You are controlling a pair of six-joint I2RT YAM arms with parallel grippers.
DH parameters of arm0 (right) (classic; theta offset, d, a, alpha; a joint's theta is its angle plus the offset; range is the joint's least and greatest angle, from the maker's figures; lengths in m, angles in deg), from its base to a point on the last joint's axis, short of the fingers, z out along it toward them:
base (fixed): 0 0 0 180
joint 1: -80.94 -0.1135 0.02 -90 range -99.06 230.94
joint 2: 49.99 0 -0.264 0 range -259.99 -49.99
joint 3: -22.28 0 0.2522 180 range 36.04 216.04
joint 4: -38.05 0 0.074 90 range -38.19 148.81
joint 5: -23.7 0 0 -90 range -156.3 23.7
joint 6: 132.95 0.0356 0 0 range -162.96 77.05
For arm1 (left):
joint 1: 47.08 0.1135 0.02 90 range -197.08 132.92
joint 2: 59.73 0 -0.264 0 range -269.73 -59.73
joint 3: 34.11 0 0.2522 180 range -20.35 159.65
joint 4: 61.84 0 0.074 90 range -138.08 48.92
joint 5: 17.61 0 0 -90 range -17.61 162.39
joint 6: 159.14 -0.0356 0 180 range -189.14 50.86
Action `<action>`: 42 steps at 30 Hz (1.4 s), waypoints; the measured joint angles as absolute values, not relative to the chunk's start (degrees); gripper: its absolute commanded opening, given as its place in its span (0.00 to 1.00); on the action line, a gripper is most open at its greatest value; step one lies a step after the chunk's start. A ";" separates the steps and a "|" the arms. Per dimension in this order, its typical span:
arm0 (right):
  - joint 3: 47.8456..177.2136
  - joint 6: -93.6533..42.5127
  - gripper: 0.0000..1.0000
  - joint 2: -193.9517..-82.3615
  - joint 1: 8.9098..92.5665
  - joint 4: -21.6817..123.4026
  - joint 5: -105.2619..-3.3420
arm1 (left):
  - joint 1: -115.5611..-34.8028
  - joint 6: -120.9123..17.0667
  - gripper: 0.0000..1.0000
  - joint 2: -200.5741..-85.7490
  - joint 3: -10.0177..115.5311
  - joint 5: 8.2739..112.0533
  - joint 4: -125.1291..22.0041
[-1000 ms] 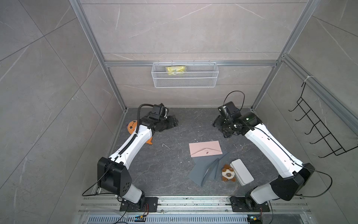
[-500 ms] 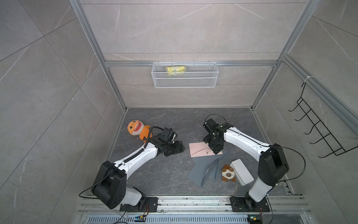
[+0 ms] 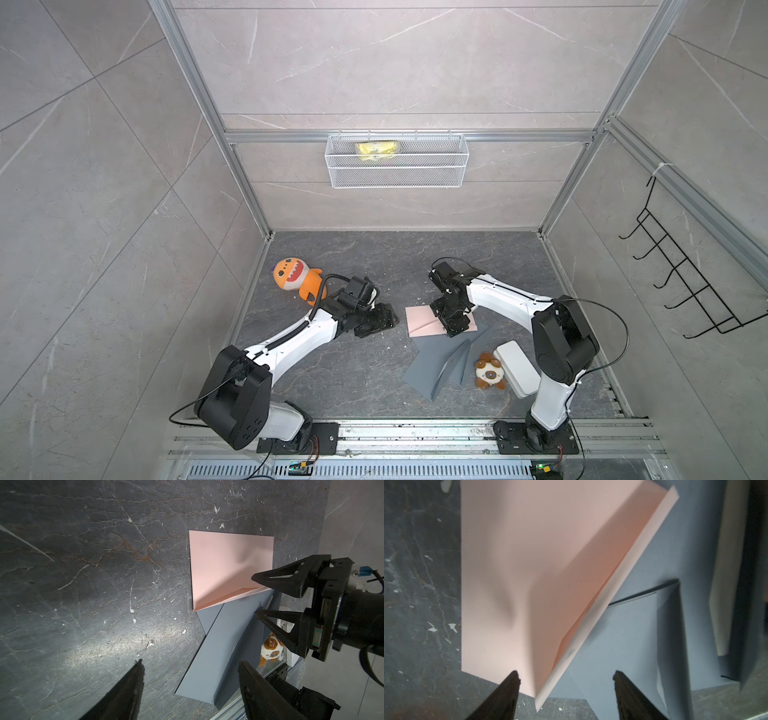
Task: Take the letter paper out of the envelope
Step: Pick up the envelope from the center of the board.
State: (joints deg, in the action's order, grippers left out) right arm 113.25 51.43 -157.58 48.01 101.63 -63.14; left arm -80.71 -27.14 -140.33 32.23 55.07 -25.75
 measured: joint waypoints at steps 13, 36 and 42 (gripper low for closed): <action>112.57 52.46 0.47 -158.81 48.01 100.15 -61.74 | -80.97 -25.57 0.76 -140.33 31.20 51.18 -30.89; 117.64 49.05 0.00 -161.65 47.99 104.56 -64.63 | -81.23 -23.84 0.78 -141.71 31.01 49.26 -32.68; 125.77 43.76 0.00 -161.65 47.62 110.29 -69.85 | -81.21 -25.40 0.87 -144.37 38.76 49.28 -28.38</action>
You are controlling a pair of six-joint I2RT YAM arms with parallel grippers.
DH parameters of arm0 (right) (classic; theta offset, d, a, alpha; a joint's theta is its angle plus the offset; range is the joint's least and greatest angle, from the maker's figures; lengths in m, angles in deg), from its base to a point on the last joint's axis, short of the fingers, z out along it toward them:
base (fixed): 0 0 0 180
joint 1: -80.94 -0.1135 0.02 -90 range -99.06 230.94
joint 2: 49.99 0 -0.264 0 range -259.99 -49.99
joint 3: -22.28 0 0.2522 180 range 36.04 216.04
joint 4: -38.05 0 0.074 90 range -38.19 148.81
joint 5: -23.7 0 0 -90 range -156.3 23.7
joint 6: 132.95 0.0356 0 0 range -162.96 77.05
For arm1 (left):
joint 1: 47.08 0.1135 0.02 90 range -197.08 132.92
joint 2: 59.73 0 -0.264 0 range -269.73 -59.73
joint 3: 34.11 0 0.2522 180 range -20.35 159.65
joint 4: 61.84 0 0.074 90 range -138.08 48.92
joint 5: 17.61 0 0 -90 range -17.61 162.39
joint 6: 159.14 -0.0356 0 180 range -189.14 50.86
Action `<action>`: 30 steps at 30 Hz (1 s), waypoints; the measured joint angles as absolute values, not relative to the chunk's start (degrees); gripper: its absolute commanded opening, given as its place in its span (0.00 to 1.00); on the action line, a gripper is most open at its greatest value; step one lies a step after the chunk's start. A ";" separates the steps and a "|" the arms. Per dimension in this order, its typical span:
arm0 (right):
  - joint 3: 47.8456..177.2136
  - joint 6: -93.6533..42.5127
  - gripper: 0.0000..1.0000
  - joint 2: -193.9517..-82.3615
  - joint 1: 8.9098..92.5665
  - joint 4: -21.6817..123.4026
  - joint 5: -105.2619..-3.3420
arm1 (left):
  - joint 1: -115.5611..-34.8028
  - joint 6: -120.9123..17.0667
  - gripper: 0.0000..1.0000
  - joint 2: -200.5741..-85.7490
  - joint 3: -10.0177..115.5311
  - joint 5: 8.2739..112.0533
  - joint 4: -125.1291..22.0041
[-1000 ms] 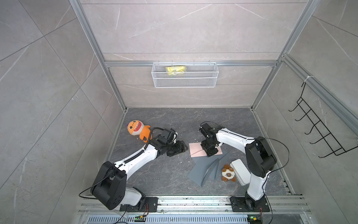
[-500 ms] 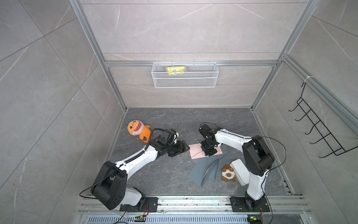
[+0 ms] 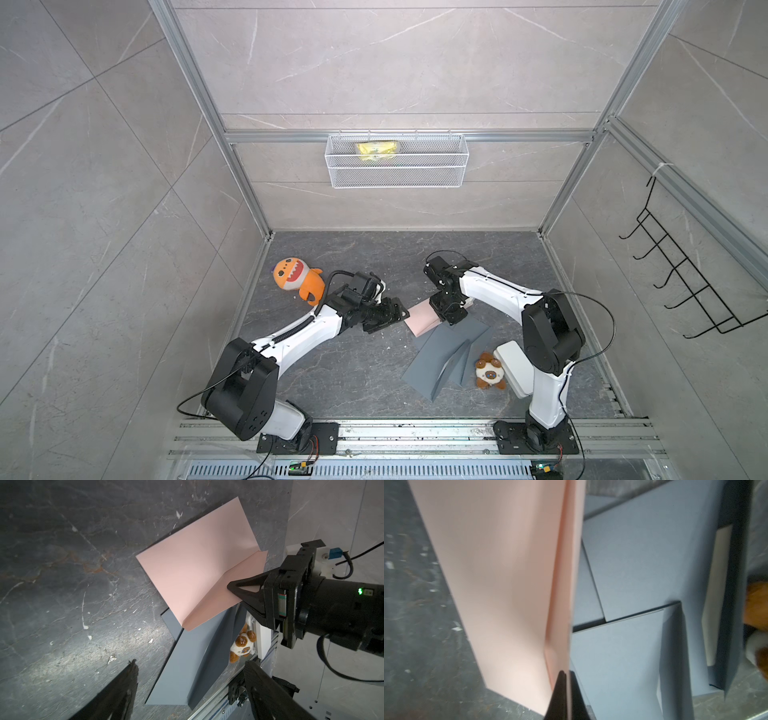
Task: Take the letter paper out of the envelope
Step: Pick up the envelope from the center of the board.
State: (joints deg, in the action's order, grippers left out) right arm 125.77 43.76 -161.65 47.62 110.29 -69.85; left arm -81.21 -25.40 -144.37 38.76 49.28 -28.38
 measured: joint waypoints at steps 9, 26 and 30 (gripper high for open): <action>141.73 21.64 0.00 -159.05 47.12 113.90 -75.95 | -77.96 -31.39 0.92 -149.64 57.30 46.39 -20.55; 152.83 -21.15 0.00 -151.05 59.07 110.49 -41.09 | -69.28 -36.39 0.96 -156.88 74.59 27.62 -19.44; 149.75 -22.88 0.00 -149.78 61.39 107.36 -30.16 | -68.03 -37.94 0.97 -156.94 75.92 24.62 -18.98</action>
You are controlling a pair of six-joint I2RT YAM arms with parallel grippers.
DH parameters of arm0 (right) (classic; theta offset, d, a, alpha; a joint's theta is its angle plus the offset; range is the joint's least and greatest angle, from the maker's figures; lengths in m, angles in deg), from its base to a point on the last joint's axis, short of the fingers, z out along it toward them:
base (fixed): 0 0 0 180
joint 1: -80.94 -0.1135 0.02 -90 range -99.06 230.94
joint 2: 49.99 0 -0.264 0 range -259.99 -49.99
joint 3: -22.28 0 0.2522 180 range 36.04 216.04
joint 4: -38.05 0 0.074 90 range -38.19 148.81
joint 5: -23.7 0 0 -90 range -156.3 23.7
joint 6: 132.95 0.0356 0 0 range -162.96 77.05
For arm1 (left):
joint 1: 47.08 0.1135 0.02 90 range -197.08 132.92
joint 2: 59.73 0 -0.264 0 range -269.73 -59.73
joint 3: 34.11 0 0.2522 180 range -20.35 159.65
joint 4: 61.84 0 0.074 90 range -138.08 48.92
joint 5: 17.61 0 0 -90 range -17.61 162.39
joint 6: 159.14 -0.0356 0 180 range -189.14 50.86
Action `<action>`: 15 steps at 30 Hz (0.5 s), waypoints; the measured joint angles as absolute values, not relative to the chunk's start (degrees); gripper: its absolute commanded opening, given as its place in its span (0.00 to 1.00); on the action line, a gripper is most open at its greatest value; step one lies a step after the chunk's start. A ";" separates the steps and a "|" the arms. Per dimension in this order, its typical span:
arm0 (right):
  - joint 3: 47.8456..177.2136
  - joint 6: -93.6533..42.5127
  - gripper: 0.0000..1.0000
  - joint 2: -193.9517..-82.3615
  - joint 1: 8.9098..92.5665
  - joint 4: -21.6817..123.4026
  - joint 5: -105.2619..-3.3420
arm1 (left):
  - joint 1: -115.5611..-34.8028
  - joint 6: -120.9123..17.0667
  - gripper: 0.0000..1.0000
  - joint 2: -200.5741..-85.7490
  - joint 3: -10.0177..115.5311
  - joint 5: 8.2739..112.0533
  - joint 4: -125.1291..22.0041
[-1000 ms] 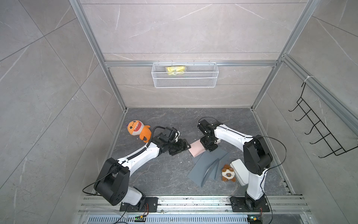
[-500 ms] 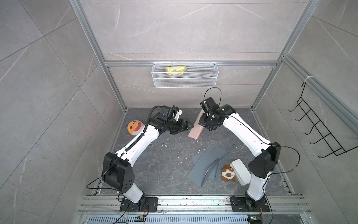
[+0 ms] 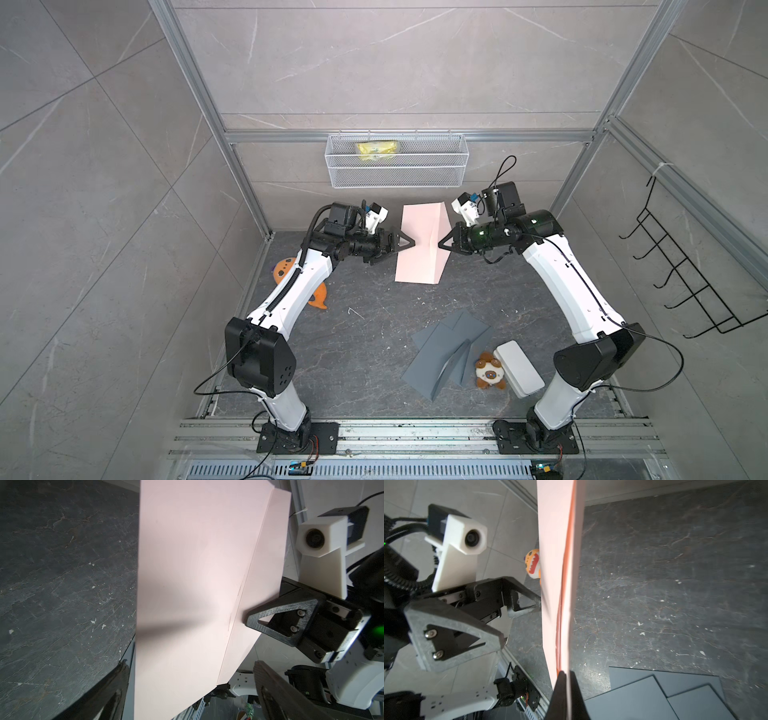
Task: Take the letter paper out of the envelope
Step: Pick up the envelope from the center of the board.
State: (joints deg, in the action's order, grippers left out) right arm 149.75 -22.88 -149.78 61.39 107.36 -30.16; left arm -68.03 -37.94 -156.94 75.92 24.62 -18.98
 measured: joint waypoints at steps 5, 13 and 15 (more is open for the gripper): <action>145.82 -22.35 0.00 -149.30 62.90 101.35 -19.28 | -65.61 -38.38 0.96 -156.79 75.62 22.24 -19.66; 137.68 -13.04 0.00 -149.17 63.14 84.13 -7.76 | -61.87 -34.84 0.74 -155.06 71.40 19.64 -26.17; 135.54 -9.77 0.00 -149.17 63.31 79.36 -5.70 | -61.08 -32.63 0.63 -154.41 69.65 18.83 -29.38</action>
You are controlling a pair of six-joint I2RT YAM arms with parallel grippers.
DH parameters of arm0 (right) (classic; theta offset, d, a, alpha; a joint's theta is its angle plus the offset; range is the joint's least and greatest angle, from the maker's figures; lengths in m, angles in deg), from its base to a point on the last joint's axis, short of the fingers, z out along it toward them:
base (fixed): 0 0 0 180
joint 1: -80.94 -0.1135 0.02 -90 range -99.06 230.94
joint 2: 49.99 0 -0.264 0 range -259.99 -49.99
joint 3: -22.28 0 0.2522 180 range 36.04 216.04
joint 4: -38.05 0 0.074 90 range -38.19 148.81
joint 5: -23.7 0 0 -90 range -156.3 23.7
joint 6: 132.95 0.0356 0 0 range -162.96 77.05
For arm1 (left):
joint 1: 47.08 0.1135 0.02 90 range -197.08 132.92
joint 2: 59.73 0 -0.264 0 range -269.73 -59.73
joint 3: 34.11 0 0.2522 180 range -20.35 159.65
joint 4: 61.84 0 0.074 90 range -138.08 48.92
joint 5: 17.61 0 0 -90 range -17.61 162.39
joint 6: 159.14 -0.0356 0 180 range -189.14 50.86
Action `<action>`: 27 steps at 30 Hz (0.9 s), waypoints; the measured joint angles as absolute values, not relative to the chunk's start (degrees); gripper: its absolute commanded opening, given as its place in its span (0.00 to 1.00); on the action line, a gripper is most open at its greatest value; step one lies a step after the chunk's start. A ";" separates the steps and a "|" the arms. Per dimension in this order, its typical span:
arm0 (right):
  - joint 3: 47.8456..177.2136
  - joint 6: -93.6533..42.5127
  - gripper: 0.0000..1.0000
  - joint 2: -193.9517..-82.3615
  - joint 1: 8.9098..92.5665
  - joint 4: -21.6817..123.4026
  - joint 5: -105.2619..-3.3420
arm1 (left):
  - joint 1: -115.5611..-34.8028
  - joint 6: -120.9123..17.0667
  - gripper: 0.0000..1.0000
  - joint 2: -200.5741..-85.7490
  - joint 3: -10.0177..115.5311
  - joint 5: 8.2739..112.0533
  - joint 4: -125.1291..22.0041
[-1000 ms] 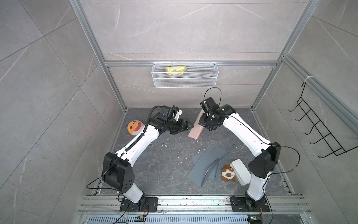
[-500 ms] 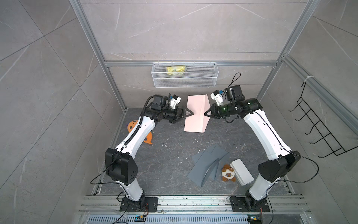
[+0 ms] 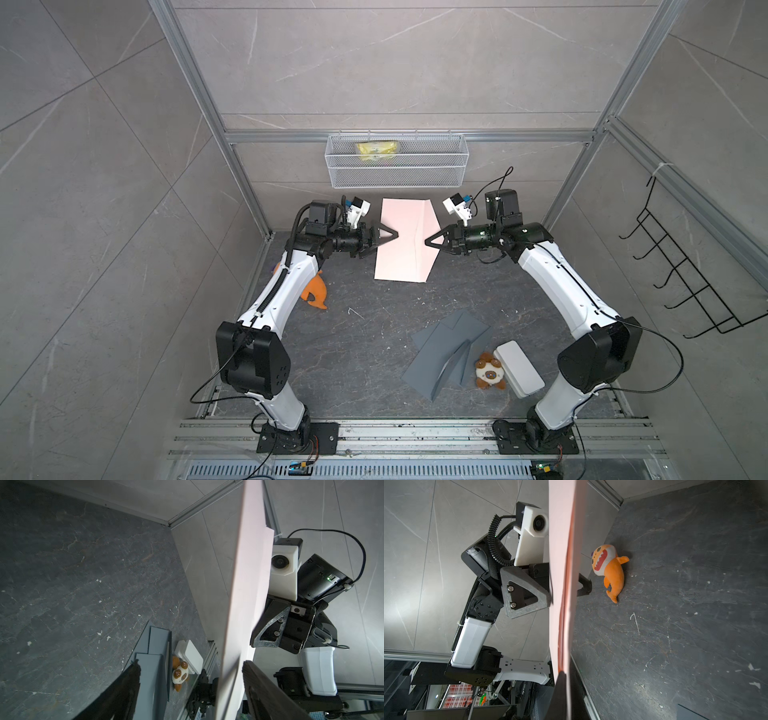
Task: Take the letter paper out of the envelope
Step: Pick up the envelope from the center of the board.
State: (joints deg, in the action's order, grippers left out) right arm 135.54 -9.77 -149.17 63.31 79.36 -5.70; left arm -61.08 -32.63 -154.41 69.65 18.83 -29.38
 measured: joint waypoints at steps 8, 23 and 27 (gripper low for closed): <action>133.07 -0.06 0.00 -149.19 63.77 66.53 -0.81 | -60.23 -25.33 0.52 -153.92 65.56 14.94 -39.98; 132.66 10.47 0.00 -152.34 63.84 53.90 2.97 | -61.91 -19.08 0.37 -153.68 64.69 11.99 -47.63; 132.66 11.92 0.00 -153.12 63.95 52.37 3.41 | -62.37 -17.66 0.14 -153.68 64.42 11.71 -49.01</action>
State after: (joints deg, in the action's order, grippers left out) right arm 132.66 11.92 -153.12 63.95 52.37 3.41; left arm -62.37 -17.66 -153.68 64.42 11.71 -49.01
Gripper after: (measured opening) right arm 0.047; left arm 0.222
